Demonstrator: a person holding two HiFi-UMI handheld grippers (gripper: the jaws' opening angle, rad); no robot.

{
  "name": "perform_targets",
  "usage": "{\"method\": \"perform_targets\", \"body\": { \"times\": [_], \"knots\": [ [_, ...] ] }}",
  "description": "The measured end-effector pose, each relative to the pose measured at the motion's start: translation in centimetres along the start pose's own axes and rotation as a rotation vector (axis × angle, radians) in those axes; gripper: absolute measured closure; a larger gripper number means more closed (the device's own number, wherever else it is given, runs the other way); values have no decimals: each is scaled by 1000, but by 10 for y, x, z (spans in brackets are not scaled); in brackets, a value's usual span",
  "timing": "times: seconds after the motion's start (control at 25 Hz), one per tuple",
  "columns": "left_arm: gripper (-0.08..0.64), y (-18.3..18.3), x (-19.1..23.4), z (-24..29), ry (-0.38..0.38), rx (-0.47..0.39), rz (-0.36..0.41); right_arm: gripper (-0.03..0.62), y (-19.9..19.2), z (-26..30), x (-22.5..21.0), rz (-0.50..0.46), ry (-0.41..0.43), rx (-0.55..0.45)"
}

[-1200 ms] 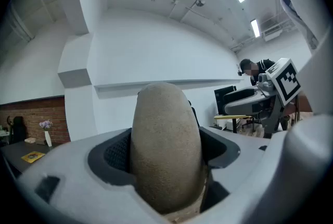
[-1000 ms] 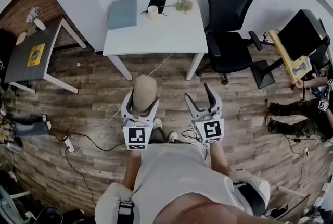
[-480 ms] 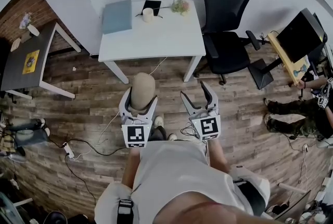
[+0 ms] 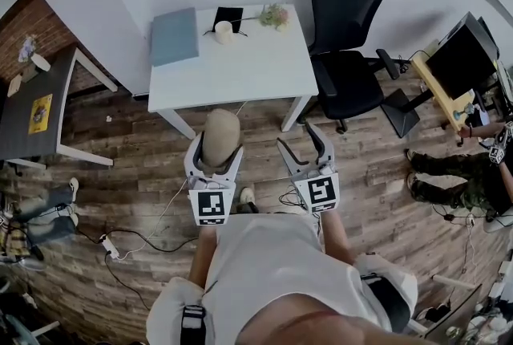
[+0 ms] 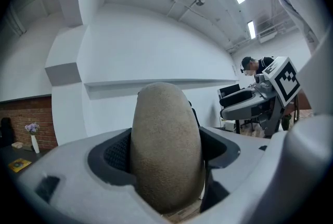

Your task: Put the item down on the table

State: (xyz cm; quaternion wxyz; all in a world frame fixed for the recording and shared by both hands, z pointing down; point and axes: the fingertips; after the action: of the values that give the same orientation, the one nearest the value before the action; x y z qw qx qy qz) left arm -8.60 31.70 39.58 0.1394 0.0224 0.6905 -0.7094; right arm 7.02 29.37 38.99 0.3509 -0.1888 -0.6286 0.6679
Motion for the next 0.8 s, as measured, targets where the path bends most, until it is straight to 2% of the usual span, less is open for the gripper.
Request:
{"method": "perform_targets", "body": {
  "times": [0.32, 0.8],
  "knots": [
    [175, -7, 21, 38, -48, -18, -1, 288, -2, 34, -15, -3, -54, 0],
    [175, -14, 43, 80, -75, -6, -10, 289, 7, 74, -34, 50, -69, -3]
  ]
}}
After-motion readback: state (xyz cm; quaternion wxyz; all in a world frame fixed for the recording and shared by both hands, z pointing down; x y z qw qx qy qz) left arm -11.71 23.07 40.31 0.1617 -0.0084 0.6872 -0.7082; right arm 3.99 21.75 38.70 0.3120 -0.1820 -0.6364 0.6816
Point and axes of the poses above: the fingertips, and each gripper's own axes: z forward along the fingers, x to its left, y out of its top, and after that the axes turned 8 degrees about y, right-handed
